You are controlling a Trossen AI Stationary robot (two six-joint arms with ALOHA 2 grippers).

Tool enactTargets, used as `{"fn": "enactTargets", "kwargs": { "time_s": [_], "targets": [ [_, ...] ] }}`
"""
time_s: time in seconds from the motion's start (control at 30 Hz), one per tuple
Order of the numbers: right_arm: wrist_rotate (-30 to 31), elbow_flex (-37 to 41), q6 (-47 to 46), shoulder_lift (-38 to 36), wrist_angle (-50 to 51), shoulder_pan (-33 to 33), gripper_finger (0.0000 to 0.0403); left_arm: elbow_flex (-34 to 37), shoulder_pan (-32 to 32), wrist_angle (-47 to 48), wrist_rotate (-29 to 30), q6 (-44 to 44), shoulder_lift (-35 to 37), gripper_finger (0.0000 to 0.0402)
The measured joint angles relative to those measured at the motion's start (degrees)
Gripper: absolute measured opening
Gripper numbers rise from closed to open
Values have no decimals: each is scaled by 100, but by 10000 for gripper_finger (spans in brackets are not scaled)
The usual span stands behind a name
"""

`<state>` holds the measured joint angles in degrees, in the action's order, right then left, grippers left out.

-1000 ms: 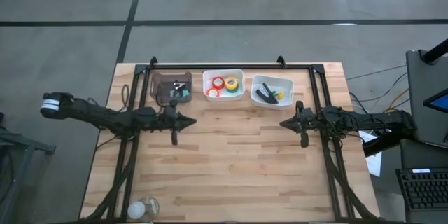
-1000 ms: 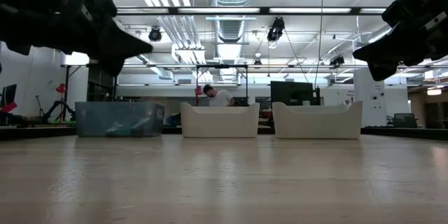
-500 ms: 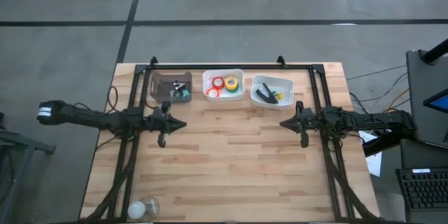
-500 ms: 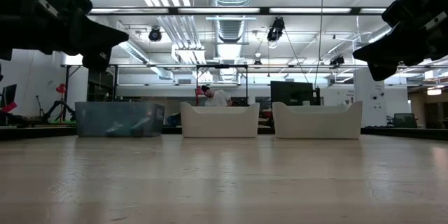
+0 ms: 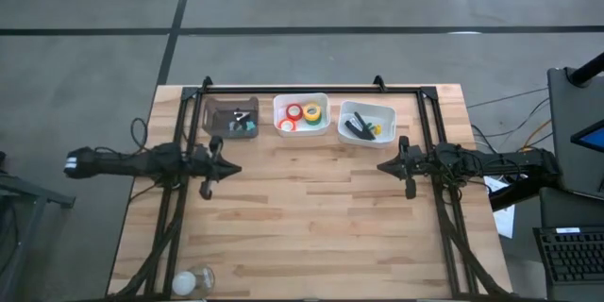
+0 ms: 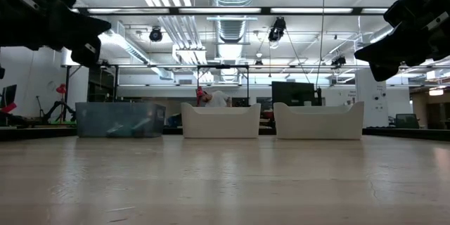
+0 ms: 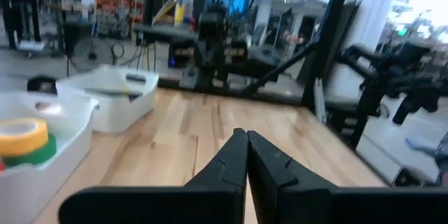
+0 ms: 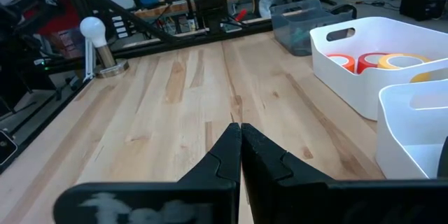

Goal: Pick and place Stapler, Stapler remover, tape
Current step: Return to Home Position

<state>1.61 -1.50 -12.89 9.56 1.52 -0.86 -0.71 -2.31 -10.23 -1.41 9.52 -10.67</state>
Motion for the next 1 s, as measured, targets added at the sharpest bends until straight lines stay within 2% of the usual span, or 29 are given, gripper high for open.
{"fn": "enactTargets", "kwargs": {
  "time_s": [0.23, 0.47, 1.0],
  "targets": [
    [0, 0, -2, 0, 0, 0, 9, 2, 0, 498, 66, -262, 588, 12],
    [0, 0, 0, 0, 0, 0, 9, 5, 0, 620, 77, 138, 596, 12],
    [0, 0, 0, 0, 0, 2, 9, 5, 0, 614, 83, 156, 594, 12]
  ]
}}
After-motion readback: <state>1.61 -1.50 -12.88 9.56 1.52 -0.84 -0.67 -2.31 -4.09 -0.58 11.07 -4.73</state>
